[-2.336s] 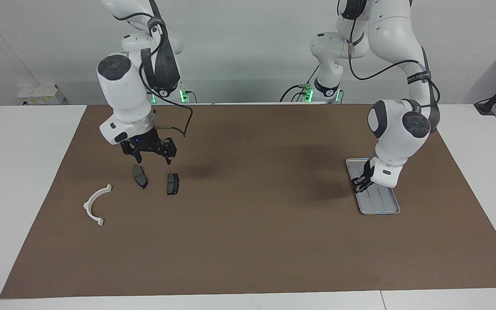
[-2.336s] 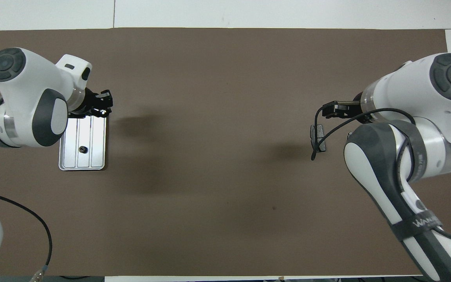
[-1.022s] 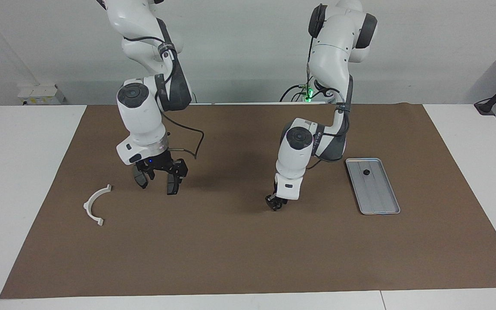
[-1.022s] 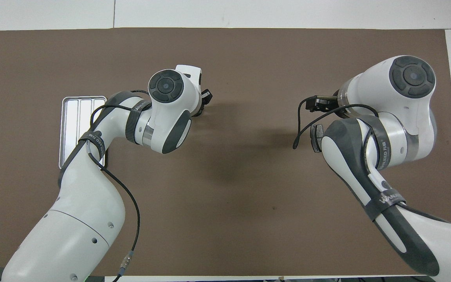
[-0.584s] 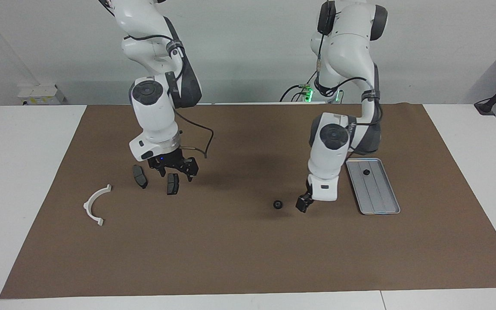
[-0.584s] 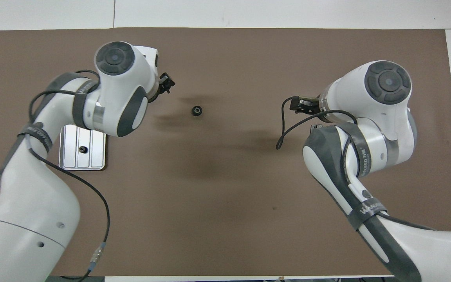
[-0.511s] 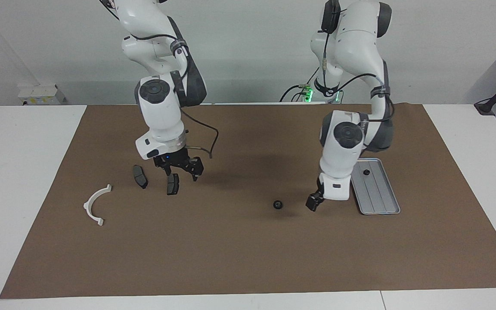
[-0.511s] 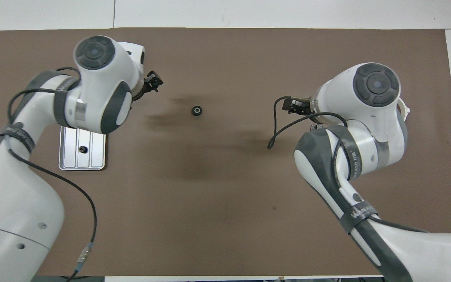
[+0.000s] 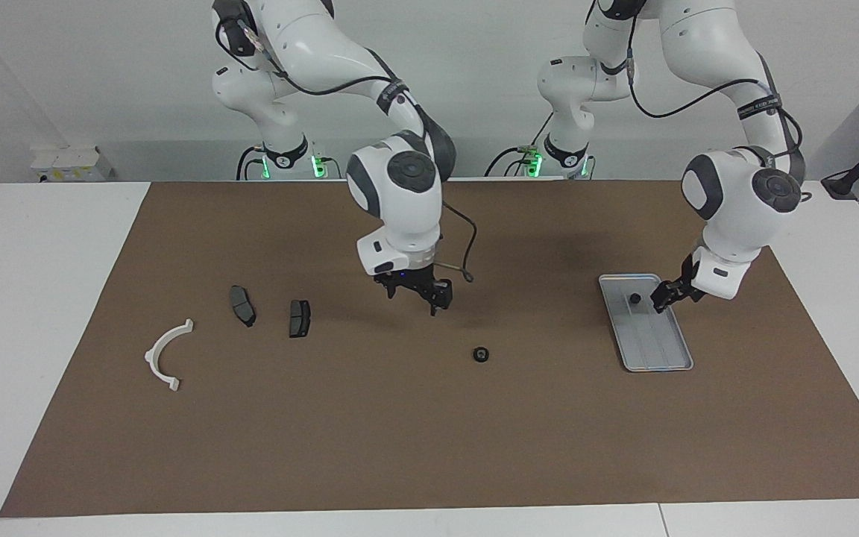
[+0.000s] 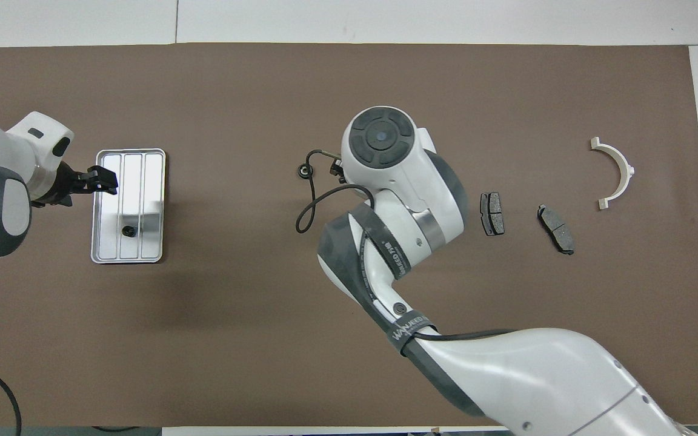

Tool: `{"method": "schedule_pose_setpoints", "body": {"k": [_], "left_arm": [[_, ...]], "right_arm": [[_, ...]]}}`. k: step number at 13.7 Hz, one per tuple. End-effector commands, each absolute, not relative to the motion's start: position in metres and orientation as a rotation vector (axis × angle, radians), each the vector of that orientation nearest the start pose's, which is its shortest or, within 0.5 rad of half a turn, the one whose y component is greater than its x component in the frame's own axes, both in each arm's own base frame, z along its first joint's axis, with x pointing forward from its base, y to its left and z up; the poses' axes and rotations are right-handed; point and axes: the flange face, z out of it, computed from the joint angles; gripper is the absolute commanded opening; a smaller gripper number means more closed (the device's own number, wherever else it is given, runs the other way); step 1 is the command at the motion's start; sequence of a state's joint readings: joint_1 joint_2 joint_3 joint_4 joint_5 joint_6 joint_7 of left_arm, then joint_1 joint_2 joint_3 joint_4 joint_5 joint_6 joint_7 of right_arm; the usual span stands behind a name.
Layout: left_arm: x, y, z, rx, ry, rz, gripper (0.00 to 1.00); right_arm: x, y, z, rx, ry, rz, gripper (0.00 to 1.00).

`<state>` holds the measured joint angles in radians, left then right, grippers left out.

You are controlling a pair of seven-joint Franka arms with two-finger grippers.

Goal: Place bearing gear from tray to pile

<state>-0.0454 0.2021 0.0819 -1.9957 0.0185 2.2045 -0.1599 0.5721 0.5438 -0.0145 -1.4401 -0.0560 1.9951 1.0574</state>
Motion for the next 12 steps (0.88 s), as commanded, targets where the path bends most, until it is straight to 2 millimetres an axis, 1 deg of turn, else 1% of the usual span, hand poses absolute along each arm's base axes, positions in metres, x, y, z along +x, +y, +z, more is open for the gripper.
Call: {"method": "schedule_pose_setpoints", "body": {"k": [1,2,4,5,7,8,10,11,12], "left_arm": [[0.560,0.000,0.339,-3.110,-0.231,-0.044,0.63],[0.553,0.000,0.335,-3.110,-0.234,-0.023,0.57],[0.536,0.000,0.322,-3.111,-0.226,-0.001,0.52],[0.530,0.001,0.317,-3.113,-0.219,-0.003,0.51],[0.525,0.000,0.316,-3.112,-0.221,0.014,0.51],[0.521,-0.001,0.314,-3.113,-0.219,0.021,0.51],[0.514,0.000,0.308,-3.113,-0.221,0.036,0.51],[0.513,0.000,0.309,-3.113,-0.221,0.031,0.50],[0.514,0.000,0.309,-3.114,-0.223,0.024,0.46]], "right_arm": [[0.623,0.414,0.353,-3.128,0.730,-0.128,1.00],[0.625,0.421,0.351,-3.124,0.720,-0.135,1.00],[0.636,0.434,0.347,-3.093,0.712,-0.153,1.00],[0.640,0.439,0.334,-3.107,0.713,-0.137,1.00],[0.639,0.460,0.310,-3.123,0.686,-0.135,1.00],[0.639,0.462,0.298,-3.133,0.683,-0.126,1.00],[0.634,0.475,0.292,-3.111,0.653,-0.143,1.00],[0.631,0.483,0.296,-3.089,0.631,-0.144,1.00],[0.631,0.487,0.295,-3.083,0.622,-0.142,1.00]]}}
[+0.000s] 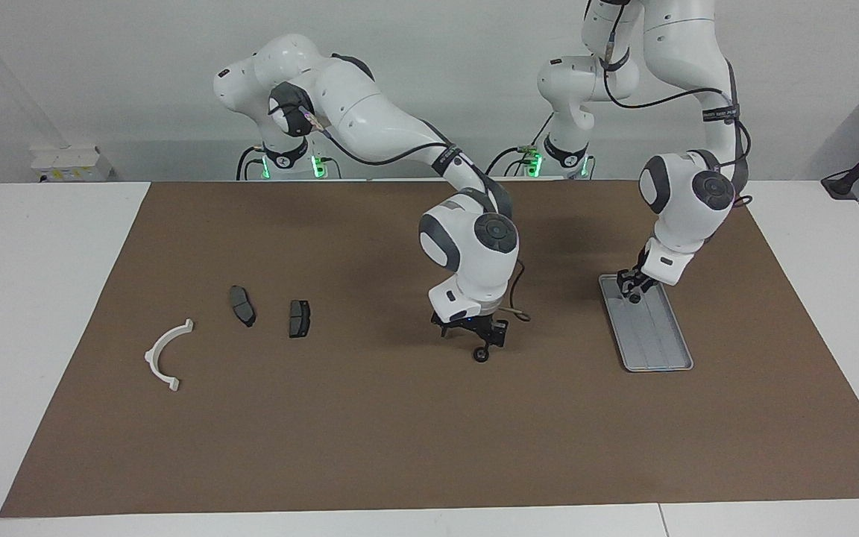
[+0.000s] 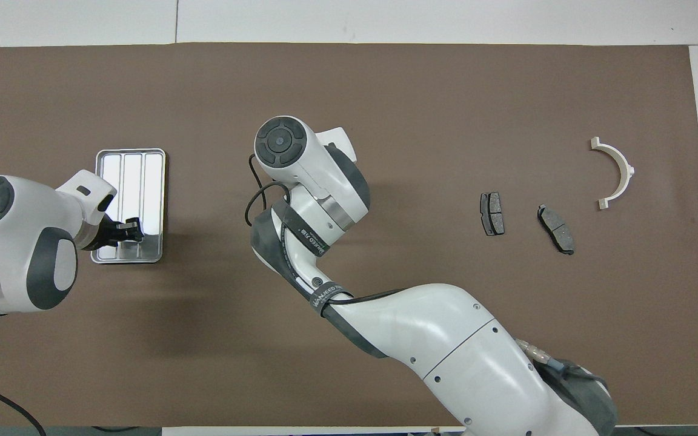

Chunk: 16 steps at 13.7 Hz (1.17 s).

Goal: Place bearing gear from tray to pile

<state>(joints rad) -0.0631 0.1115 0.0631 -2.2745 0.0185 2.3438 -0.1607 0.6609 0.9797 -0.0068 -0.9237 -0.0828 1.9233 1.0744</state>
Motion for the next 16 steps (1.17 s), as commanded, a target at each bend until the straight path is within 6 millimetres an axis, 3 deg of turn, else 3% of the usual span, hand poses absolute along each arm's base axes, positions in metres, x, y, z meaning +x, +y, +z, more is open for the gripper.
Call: {"method": "schedule_pose_setpoints", "body": {"k": [1,13,15,16], "left_arm": [[0.515,0.001,0.310,-3.115,-0.228,0.003,0.46],[0.526,0.001,0.297,-3.116,-0.228,-0.072,0.46],[0.527,0.001,0.297,-3.116,-0.230,-0.075,0.38],[0.527,0.000,0.297,-3.115,-0.233,-0.072,0.26]], "right_arm": [[0.631,0.487,0.295,-3.082,0.618,-0.142,1.00],[0.631,0.491,0.292,-3.061,0.588,-0.173,0.97],[0.632,0.489,0.283,-3.076,0.577,-0.166,0.93],[0.632,0.487,0.282,-3.088,0.569,-0.158,0.91]]}}
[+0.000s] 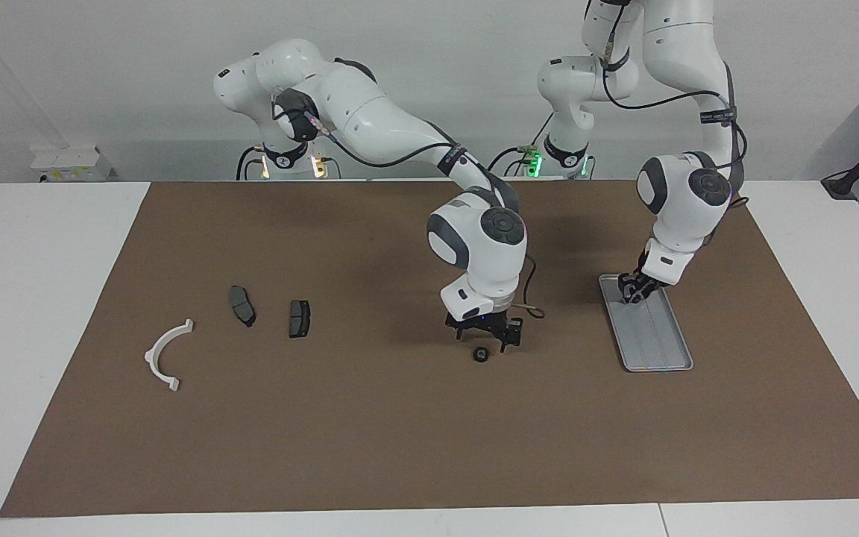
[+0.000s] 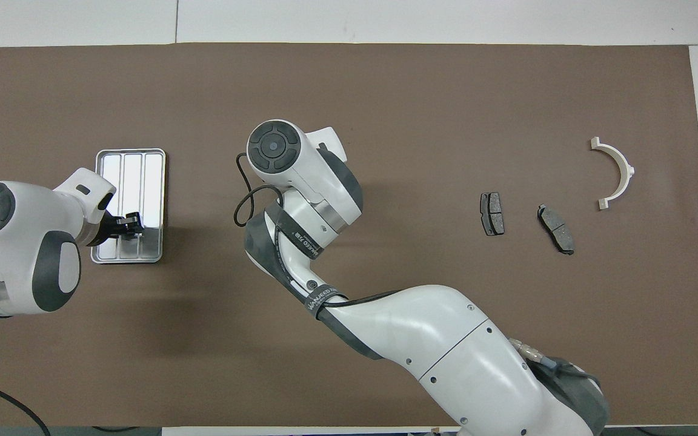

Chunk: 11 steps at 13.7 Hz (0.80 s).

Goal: Place bearing gear from tray to pile

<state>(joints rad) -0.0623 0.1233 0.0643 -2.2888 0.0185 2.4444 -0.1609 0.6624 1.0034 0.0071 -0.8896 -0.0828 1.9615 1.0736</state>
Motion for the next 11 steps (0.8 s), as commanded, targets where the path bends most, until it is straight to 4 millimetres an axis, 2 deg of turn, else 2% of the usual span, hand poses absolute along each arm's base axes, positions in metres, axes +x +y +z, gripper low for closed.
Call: {"method": "schedule_pose_setpoints", "body": {"k": [1,2,3,5,7,9,11], "left_arm": [[0.527,0.000,0.298,-3.116,-0.235,-0.070,0.13],[0.530,-0.001,0.301,-3.115,-0.236,-0.065,0.04],[0.532,-0.001,0.305,-3.114,-0.234,-0.046,0.00],[0.542,-0.002,0.324,-3.114,-0.241,-0.020,0.00],[0.558,-0.003,0.361,-3.112,-0.265,0.018,0.00],[0.571,-0.005,0.395,-3.105,-0.312,0.037,0.00],[0.574,-0.009,0.412,-3.100,-0.344,0.055,0.00]], "right_arm": [[0.632,0.487,0.282,-3.090,0.562,-0.158,0.88],[0.634,0.485,0.281,-3.090,0.562,-0.158,0.85],[0.635,0.483,0.282,-3.087,0.566,-0.161,0.84],[0.637,0.483,0.282,-3.080,0.562,-0.169,0.74],[0.639,0.482,0.281,-3.081,0.535,-0.175,0.65],[0.645,0.478,0.279,-3.058,0.540,-0.207,0.63],[0.645,0.477,0.278,-3.065,0.542,-0.204,0.63]]}}
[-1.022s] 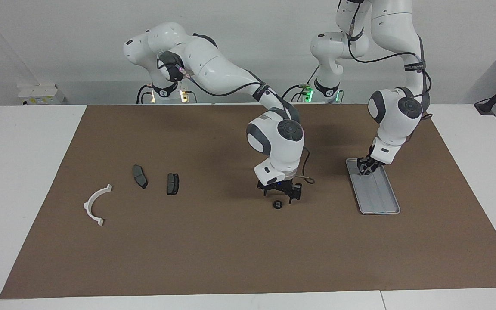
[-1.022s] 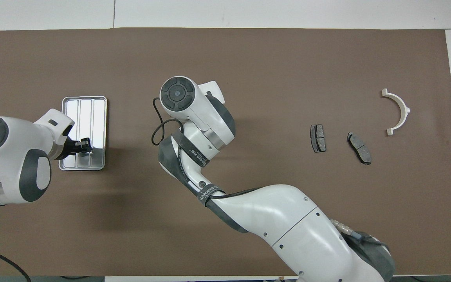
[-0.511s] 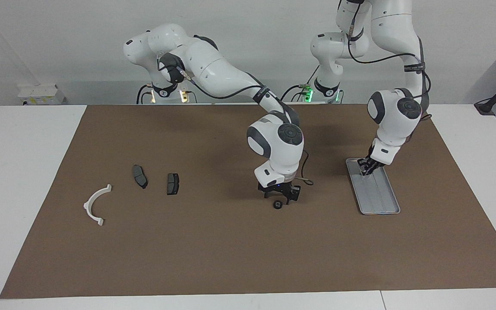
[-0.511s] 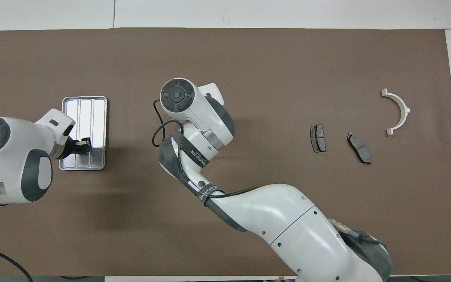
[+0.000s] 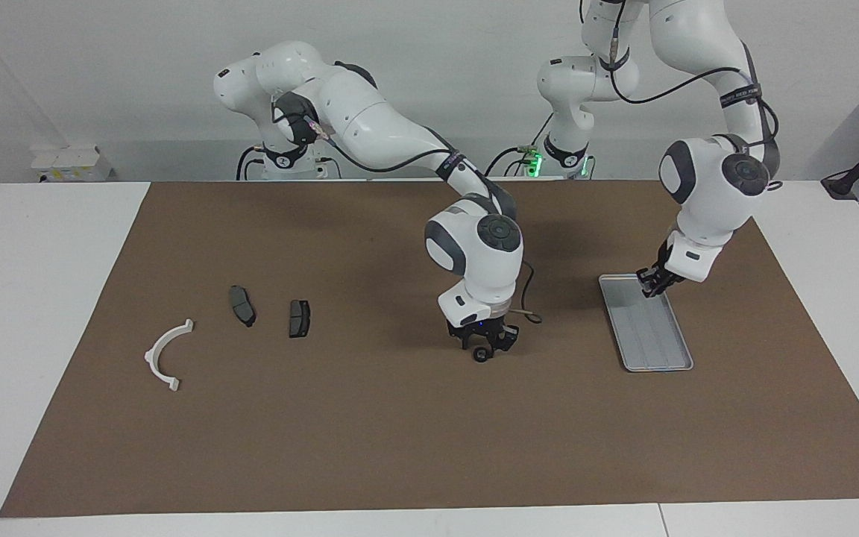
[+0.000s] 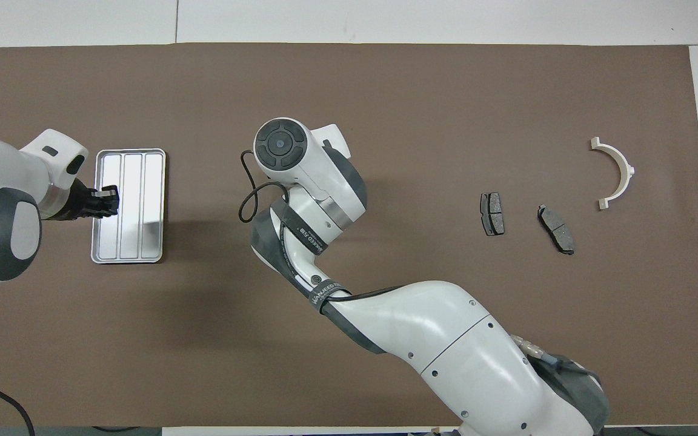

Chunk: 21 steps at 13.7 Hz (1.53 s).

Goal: Place bearing gear from tray to pile

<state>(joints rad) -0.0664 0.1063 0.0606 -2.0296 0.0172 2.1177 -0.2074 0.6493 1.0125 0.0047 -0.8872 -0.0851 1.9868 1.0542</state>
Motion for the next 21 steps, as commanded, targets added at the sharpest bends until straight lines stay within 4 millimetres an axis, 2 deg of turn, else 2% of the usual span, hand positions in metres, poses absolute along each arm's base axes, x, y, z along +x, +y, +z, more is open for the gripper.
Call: {"method": "schedule_pose_setpoints", "body": {"k": [1,2,3,5,7,10,12,13,15,17,18,19,21], "left_arm": [[0.574,-0.009,0.415,-3.099,-0.346,0.058,0.00],[0.573,-0.012,0.418,-3.099,-0.354,0.055,0.00],[0.572,-0.017,0.421,-3.098,-0.361,0.050,0.00],[0.572,-0.017,0.426,-3.098,-0.366,0.048,0.00],[0.573,-0.017,0.434,-3.094,-0.388,0.062,0.00],[0.578,-0.019,0.454,-3.087,-0.417,0.078,0.00],[0.578,-0.030,0.460,-3.087,-0.410,0.082,0.00],[0.578,-0.034,0.460,-3.087,-0.415,0.082,0.00],[0.577,-0.042,0.459,-3.082,-0.440,0.074,0.00],[0.577,-0.043,0.459,-3.081,-0.440,0.078,0.00],[0.577,-0.049,0.458,-3.083,-0.437,0.076,0.00],[0.577,-0.059,0.459,-3.081,-0.458,0.064,0.00],[0.576,-0.090,0.458,-3.082,-0.504,0.033,0.00]], "right_arm": [[0.645,0.477,0.278,-3.064,0.544,-0.204,0.62],[0.645,0.477,0.276,-3.065,0.541,-0.204,0.55],[0.646,0.477,0.277,-3.064,0.541,-0.205,0.43],[0.646,0.476,0.275,-3.061,0.543,-0.205,0.30],[0.645,0.476,0.274,-3.061,0.539,-0.203,0.00],[0.645,0.472,0.276,-3.088,0.543,-0.185,0.00],[0.646,0.460,0.283,-3.140,0.511,-0.124,0.00],[0.650,0.447,0.298,-3.153,0.516,-0.093,0.00],[0.656,0.421,0.351,-3.172,0.460,-0.050,0.00],[0.666,0.377,0.405,-3.197,0.341,-0.017,0.00],[0.673,0.349,0.426,-3.186,0.266,0.021,0.00],[0.682,0.314,0.443,-3.185,0.178,0.054,0.00],[0.700,0.235,0.470,-3.192,-0.048,0.093,0.00]]}}
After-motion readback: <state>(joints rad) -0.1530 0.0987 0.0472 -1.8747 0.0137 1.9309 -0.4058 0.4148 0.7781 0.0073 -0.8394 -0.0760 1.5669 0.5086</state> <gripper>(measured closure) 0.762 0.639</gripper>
